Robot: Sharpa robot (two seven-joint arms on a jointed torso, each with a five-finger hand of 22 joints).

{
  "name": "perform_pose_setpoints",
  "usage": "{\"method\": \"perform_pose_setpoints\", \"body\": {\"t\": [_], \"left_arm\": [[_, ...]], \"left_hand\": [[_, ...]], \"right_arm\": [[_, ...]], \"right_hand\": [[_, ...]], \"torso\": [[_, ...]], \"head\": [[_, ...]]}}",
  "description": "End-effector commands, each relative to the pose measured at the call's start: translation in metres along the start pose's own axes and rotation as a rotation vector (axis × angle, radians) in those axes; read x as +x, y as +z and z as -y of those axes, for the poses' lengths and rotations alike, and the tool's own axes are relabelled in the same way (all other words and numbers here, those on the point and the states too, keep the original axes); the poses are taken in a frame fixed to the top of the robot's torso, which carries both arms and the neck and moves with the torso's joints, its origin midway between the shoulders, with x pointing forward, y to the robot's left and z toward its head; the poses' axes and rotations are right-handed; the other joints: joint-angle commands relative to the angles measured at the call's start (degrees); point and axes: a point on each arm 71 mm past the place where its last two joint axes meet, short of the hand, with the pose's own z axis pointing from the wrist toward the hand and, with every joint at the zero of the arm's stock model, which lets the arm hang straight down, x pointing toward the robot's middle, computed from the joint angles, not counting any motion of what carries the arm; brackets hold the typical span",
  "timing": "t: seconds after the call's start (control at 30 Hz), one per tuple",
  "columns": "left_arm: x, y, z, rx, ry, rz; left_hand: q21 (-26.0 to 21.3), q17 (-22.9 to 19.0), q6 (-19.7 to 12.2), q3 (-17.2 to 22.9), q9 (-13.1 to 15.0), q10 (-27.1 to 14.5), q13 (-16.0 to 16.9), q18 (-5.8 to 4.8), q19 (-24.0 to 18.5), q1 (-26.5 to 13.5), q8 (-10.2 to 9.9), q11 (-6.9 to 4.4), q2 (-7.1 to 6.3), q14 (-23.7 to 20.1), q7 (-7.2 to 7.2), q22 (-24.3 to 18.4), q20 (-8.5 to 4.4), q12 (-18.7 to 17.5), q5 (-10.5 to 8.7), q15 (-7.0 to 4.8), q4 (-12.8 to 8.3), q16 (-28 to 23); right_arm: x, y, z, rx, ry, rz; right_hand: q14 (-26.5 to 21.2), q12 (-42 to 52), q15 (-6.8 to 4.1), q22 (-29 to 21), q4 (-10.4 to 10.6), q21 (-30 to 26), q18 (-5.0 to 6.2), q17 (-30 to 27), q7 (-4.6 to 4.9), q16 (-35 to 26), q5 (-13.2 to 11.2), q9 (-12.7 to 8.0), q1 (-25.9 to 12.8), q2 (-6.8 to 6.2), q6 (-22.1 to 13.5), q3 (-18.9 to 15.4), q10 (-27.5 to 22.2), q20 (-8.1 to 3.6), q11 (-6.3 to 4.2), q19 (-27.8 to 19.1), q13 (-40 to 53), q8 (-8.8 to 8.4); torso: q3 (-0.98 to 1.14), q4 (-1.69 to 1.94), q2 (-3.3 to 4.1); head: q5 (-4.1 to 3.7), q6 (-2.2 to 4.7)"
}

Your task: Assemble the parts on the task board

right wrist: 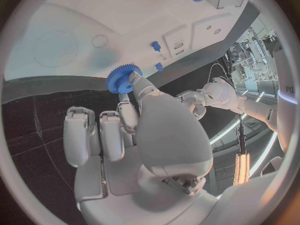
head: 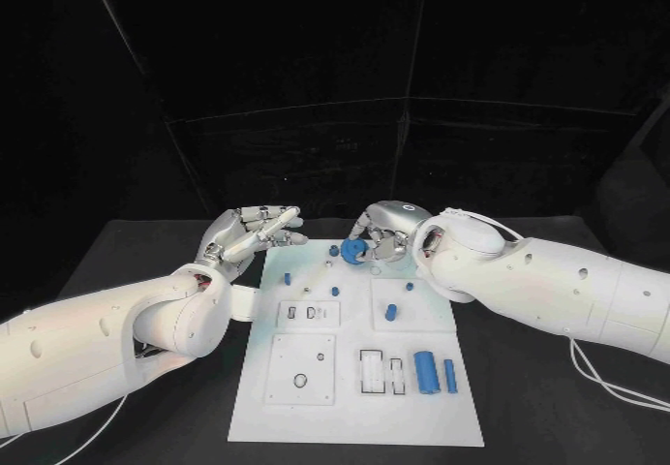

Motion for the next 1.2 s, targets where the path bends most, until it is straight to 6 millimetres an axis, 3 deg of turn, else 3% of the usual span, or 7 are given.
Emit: {"method": "perform_pose_setpoints", "body": {"t": [0.03,0.47,0.93,1.2], "left_arm": [[0.002,0.001,0.001,0.008,-0.004,-0.016],[0.003,0.001,0.001,0.008,-0.004,-0.018],[0.004,0.001,0.001,0.008,-0.004,-0.018],[0.004,0.001,0.001,0.008,-0.004,-0.018]], "left_hand": [[-0.18,0.05,0.21,0.05,-0.08,-0.03,-0.05,0.37,-0.23,0.16,-0.30,0.27,0.13,-0.35,0.29,-0.08,0.19,-0.21,0.35,0.10,-0.23,-0.26],[-0.18,0.05,0.21,0.05,-0.08,-0.03,-0.05,0.37,-0.23,0.16,-0.30,0.27,0.13,-0.35,0.29,-0.08,0.19,-0.21,0.35,0.10,-0.23,-0.26],[-0.22,0.09,0.22,0.04,-0.08,-0.02,-0.05,0.37,-0.23,0.14,-0.35,0.28,0.19,-0.36,0.31,-0.12,0.20,-0.28,0.35,0.12,-0.28,-0.35],[-0.22,0.09,0.22,0.04,-0.08,-0.02,-0.05,0.37,-0.23,0.14,-0.35,0.28,0.19,-0.36,0.31,-0.12,0.20,-0.28,0.35,0.12,-0.28,-0.35]], "right_arm": [[-0.002,0.009,-0.010,-0.005,-0.028,0.042],[0.015,0.034,-0.034,-0.023,-0.048,-0.012],[0.025,0.040,-0.036,-0.007,-0.076,-0.091],[0.028,0.041,-0.035,0.002,-0.083,-0.116]], "right_hand": [[3.94,-0.19,-0.39,6.39,1.17,0.23,-1.09,5.61,-1.57,0.16,-0.44,-0.03,-0.99,0.04,4.50,1.73,0.35,-0.05,0.05,0.27,-0.06,0.93],[3.92,-0.72,-0.37,6.44,1.18,0.24,-1.10,5.51,-1.48,0.09,-0.90,-0.15,-1.50,-0.17,4.28,2.13,0.05,-0.05,0.10,0.29,-0.45,0.65],[3.88,-2.13,-0.02,6.37,1.21,0.18,-1.08,5.39,-0.95,-0.03,-2.38,-0.47,-3.19,-1.48,3.22,2.58,-0.85,0.21,0.55,0.19,-1.45,-0.39],[3.84,-3.38,0.34,6.23,1.50,0.10,-1.05,5.25,-0.43,-0.14,-1.87,-0.64,-4.66,-2.64,1.87,2.11,-1.70,0.51,1.01,0.06,-2.41,-1.37]], "torso": [[0.01,0.08,0.08],[0.04,0.01,0.08],[0.05,-0.09,0.08],[0.05,0.03,0.06]], "head": [[0.03,-0.11],[0.30,-0.35],[0.41,-0.69],[0.39,-0.82]]}}
